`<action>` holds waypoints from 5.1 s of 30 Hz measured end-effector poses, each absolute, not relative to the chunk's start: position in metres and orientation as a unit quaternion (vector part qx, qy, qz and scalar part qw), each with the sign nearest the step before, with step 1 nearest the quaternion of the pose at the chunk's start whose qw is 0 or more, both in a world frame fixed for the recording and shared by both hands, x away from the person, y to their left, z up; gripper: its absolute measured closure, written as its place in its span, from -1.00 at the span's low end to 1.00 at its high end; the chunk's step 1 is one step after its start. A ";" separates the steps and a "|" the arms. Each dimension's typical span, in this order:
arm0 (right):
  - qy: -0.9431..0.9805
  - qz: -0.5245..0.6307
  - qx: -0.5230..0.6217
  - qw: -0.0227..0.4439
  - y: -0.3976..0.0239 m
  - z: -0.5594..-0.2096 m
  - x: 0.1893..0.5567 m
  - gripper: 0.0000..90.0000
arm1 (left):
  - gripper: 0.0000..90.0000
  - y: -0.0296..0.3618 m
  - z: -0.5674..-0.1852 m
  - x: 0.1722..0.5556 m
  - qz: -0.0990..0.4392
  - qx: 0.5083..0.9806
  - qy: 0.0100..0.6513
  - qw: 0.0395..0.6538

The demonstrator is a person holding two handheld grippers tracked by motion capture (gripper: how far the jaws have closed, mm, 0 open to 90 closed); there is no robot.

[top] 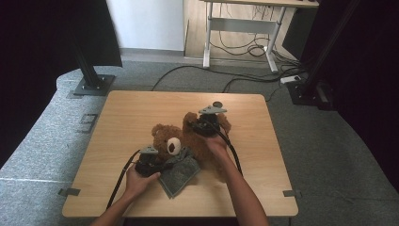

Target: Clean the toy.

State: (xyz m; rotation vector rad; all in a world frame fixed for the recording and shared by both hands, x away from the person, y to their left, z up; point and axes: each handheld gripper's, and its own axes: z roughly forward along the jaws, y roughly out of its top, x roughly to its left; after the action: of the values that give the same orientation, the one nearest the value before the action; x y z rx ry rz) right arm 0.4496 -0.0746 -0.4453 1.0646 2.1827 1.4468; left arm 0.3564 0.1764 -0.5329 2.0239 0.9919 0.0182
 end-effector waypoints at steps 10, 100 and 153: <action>0.731 0.578 0.327 0.156 -0.093 -0.448 0.382 0.71 | 0.75 0.175 -0.536 0.357 0.006 0.814 0.405 0.416; 0.736 0.600 0.266 0.169 -0.091 -0.520 0.321 0.73 | 0.75 0.222 -0.433 0.343 -0.029 0.757 0.360 0.544; 0.731 0.604 0.275 0.158 -0.092 -0.524 0.318 0.72 | 0.76 0.209 -0.429 0.381 -0.002 0.737 0.393 0.550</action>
State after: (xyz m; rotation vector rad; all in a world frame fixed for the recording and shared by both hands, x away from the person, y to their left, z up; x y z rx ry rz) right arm 0.3179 -0.0917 -0.5236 0.7877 2.0892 1.7278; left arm 0.3814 0.2090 -0.4288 1.7446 0.9313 -0.0054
